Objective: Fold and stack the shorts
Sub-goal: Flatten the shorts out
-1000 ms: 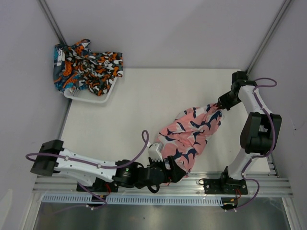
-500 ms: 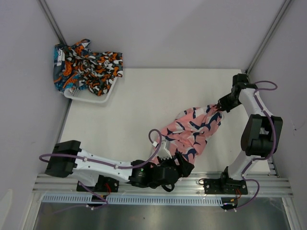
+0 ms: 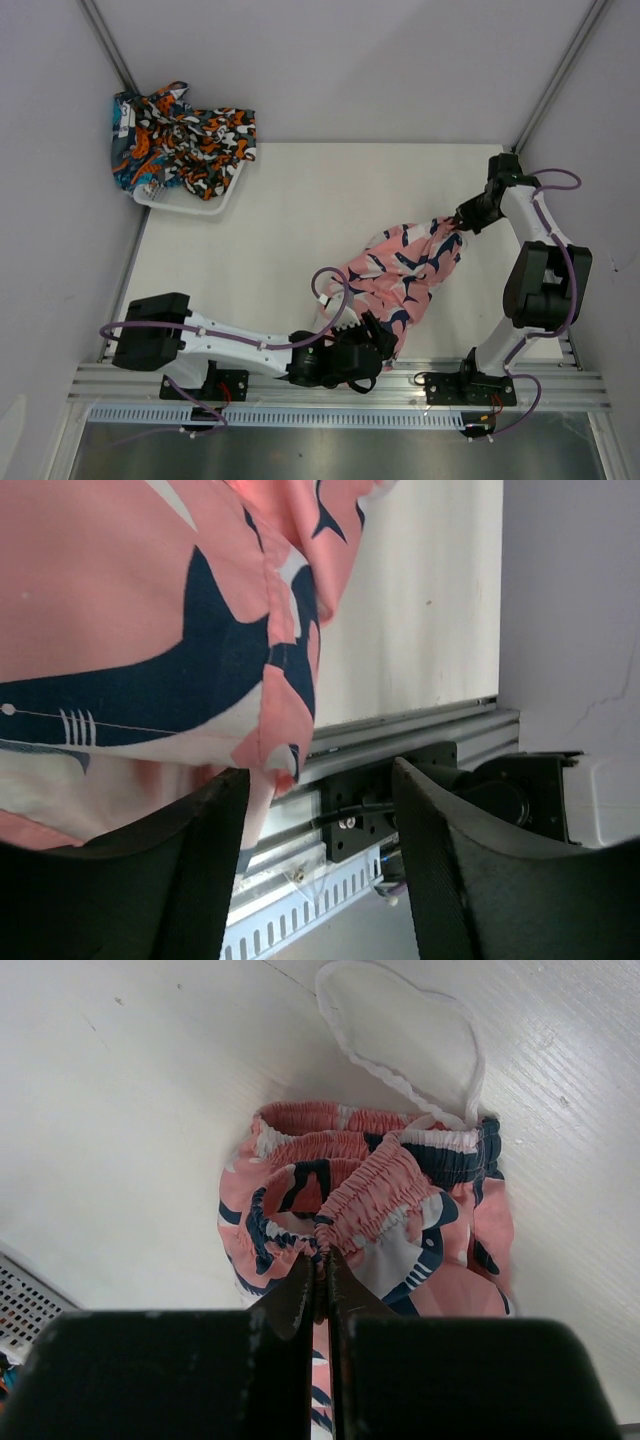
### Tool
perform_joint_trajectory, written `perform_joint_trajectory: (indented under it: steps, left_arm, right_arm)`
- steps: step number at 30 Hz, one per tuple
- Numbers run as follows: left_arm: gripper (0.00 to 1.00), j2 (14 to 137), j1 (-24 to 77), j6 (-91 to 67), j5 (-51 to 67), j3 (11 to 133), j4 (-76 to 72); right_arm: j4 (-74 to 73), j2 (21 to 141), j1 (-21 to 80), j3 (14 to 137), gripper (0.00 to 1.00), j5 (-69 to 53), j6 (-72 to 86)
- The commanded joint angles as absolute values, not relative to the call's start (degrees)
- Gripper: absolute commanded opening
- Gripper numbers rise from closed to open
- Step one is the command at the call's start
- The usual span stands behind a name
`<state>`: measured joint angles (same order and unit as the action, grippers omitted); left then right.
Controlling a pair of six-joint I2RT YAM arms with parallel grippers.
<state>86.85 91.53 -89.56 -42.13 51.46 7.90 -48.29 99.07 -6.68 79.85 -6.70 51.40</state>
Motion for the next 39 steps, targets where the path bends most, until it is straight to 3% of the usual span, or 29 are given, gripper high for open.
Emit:
perform_joint_trajectory:
  steps: [1,3,7,11,14,19,20,22,28,31,39]
  left_arm:
    - [0.61,88.3,90.7,-92.5,-46.4,54.1,9.2]
    - [0.54,89.0,90.5,-94.9,-48.1,54.3,12.2]
    - [0.50,90.3,89.2,-97.5,-50.7,54.7,14.1]
    - [0.36,90.0,88.0,-100.1,-51.7,54.0,15.7]
    - [0.36,89.8,87.8,-101.2,-54.2,53.9,16.8]
    - [0.26,91.3,87.2,-100.5,-55.5,55.2,16.4]
    - [0.14,91.6,87.1,-100.2,-55.7,55.4,15.7]
    - [0.01,91.8,87.1,-98.6,-56.2,55.4,13.9]
    - [0.00,88.0,87.0,-92.6,-59.1,58.5,21.4]
    - [0.00,79.9,87.0,-88.3,-61.1,57.1,25.3]
    - [0.00,46.0,83.9,-57.6,-62.4,52.8,29.3]
  right_arm:
    - [-47.5,96.5,-7.3,79.5,0.00,-7.6,51.0]
    - [-47.4,96.2,-7.3,79.2,0.00,-7.7,50.9]
    - [-47.1,96.0,-7.4,78.8,0.00,-7.9,50.6]
    - [-46.7,95.5,-7.4,78.1,0.00,-8.0,50.5]
    - [-46.6,95.5,-7.5,77.9,0.00,-8.1,50.4]
    - [-46.1,95.4,-7.5,77.3,0.00,-8.4,50.4]
    - [-46.1,95.3,-7.5,77.3,0.00,-8.5,50.5]
    - [-46.1,95.2,-7.5,77.4,0.00,-8.4,50.4]
    - [-46.8,95.2,-7.8,78.4,0.00,-8.5,47.7]
    - [-49.1,96.0,-8.1,81.1,0.00,-8.5,45.2]
    - [-53.8,94.2,-8.3,88.0,0.00,-15.1,37.4]
